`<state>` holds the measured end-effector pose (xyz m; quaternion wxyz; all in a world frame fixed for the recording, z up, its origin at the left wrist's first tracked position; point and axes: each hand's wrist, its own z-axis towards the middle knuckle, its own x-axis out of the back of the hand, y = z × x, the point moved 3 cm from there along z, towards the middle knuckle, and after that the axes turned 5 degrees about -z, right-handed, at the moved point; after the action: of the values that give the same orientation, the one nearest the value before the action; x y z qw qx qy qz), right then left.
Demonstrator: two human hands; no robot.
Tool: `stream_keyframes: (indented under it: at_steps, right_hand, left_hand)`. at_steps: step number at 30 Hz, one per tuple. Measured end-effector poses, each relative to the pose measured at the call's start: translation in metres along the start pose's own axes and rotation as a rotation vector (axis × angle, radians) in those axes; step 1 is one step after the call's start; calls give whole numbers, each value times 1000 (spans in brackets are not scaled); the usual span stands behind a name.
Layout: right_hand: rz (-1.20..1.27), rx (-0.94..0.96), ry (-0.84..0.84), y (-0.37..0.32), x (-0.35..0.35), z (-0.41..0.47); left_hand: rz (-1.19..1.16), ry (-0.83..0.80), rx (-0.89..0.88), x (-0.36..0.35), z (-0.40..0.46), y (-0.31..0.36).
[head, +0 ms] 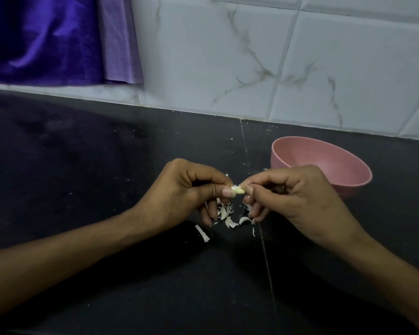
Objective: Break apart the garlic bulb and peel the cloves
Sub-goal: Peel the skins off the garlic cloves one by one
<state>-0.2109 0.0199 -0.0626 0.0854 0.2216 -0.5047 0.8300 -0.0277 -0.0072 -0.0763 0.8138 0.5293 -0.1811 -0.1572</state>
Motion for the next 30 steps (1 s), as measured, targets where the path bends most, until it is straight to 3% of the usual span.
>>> stream_keyframes:
  at_steps: [6,19,30]
  right_hand:
    - [4,-59,44,0,4,3]
    - [-6,-60,149,-5,6,-1]
    - [-4,-86,87,1,4,1]
  left_hand:
    - [-5,-56,-48,-3,-1,2]
    - [-13,-17,-21,-1,0,2]
    - [7,48,-10,-1,-1,4]
